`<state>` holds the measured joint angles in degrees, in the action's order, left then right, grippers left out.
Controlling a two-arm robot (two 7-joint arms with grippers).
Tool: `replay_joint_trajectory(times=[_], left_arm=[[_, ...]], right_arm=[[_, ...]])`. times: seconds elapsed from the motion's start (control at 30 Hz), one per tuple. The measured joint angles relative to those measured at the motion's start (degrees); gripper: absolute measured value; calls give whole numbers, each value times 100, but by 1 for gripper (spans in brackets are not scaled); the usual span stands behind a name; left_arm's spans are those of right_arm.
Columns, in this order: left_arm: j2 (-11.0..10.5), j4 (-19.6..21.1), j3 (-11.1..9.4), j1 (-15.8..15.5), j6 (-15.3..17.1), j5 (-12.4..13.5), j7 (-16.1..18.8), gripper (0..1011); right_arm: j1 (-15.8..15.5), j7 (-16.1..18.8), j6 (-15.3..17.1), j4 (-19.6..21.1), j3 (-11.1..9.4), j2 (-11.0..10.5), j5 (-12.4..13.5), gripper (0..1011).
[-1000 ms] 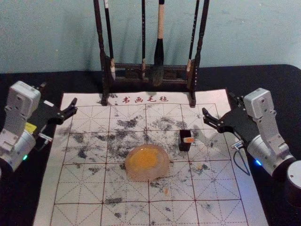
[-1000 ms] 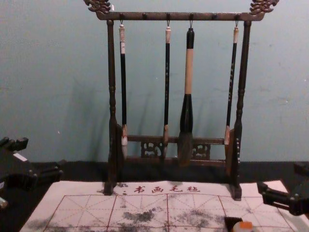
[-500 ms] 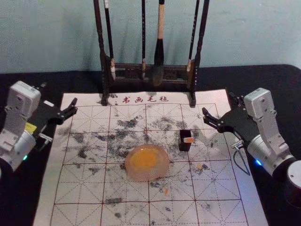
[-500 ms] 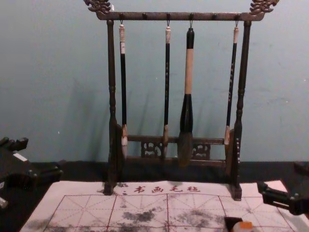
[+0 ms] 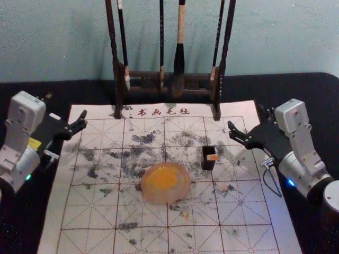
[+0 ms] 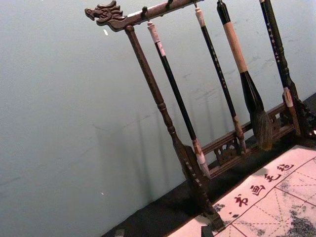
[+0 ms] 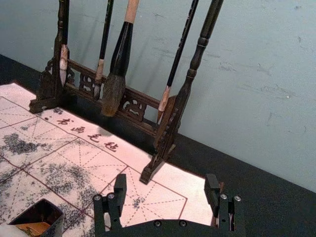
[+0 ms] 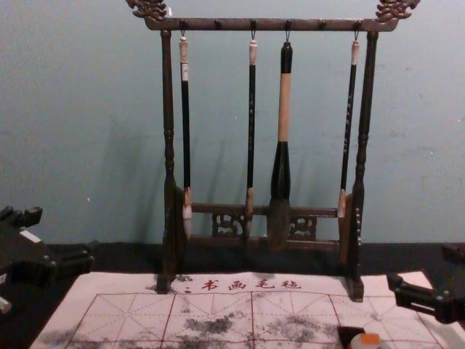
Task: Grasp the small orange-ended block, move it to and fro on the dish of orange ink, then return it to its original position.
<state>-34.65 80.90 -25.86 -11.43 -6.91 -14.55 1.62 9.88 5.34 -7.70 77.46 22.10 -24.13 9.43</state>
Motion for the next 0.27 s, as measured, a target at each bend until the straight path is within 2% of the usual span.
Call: replay_joint_trajectory(times=[0.27], left_arm=[[0, 0, 0, 0, 0, 0, 0, 1001]], right_arm=[[0, 0, 0, 0, 0, 0, 0, 1002]])
